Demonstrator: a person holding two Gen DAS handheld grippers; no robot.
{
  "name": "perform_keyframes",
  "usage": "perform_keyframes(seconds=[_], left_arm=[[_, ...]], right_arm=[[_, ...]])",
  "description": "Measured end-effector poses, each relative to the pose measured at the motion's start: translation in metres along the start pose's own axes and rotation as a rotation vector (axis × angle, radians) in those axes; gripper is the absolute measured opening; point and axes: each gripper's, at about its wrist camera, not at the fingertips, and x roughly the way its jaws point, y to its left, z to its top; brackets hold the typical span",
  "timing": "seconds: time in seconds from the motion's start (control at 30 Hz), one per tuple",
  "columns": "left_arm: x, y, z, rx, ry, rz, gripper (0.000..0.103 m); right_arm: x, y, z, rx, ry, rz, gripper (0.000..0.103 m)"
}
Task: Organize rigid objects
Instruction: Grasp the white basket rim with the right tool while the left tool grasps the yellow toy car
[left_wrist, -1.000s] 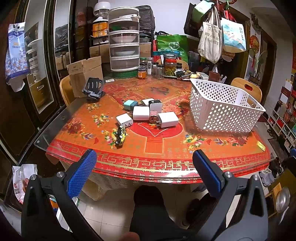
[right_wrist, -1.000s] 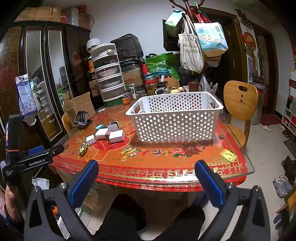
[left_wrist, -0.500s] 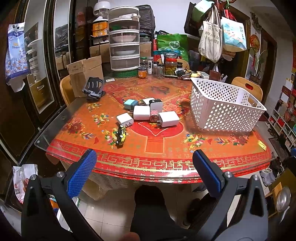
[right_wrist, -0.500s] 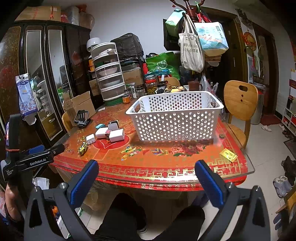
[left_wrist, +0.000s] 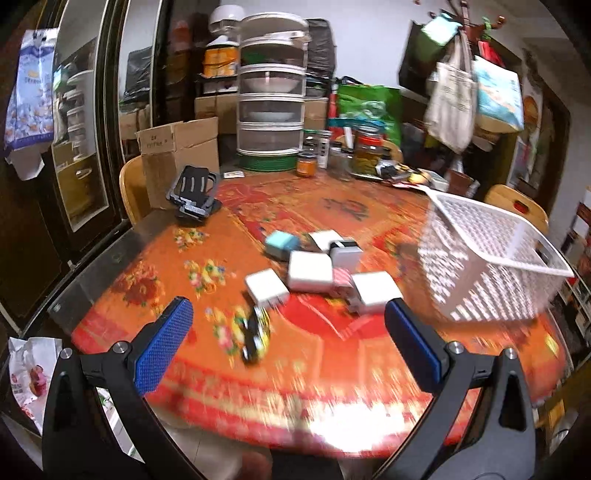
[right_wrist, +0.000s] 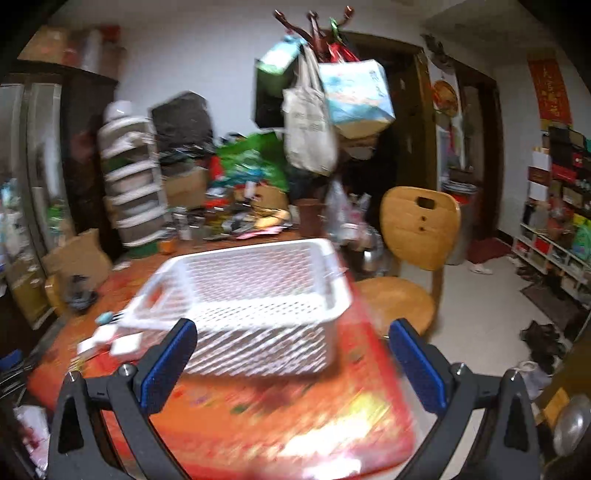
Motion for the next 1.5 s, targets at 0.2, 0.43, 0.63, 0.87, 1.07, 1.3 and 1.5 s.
perform_keyframes(seconds=[0.2,0.43,0.63,0.87,1.07,1.3,1.5], left_arm=[[0.08,0.01,-0.002,0.067,0.184,0.072,0.102],[0.121,0.035,-0.03,0.013,0.272,0.059,0.102],[0.133,0.046,-0.043,0.018,0.284,0.038,0.102],[0.143,0.033,-0.054,0.057,0.289,0.015,0.102],[0.153,0.03,-0.052,0.051,0.278,0.019,0.094],[0.149,0.037,-0.048,0.037,0.259,0.036,0.057],[0.137,0.037,-0.052,0.033,0.25,0.032,0.025]], right_arm=[[0.122,-0.037,0.029,0.031,0.296,-0.017,0.103],[0.188,-0.054,0.011,0.096,0.479,0.04,0.092],[0.199,-0.051,-0.001,0.13,0.507,0.113,0.07],[0.195,-0.048,-0.005,0.147,0.432,0.133,0.038],[0.194,-0.045,0.0,0.134,0.404,0.115,0.027],[0.195,-0.046,0.003,0.133,0.399,0.112,0.026],[0.196,-0.046,0.004,0.137,0.395,0.111,0.026]])
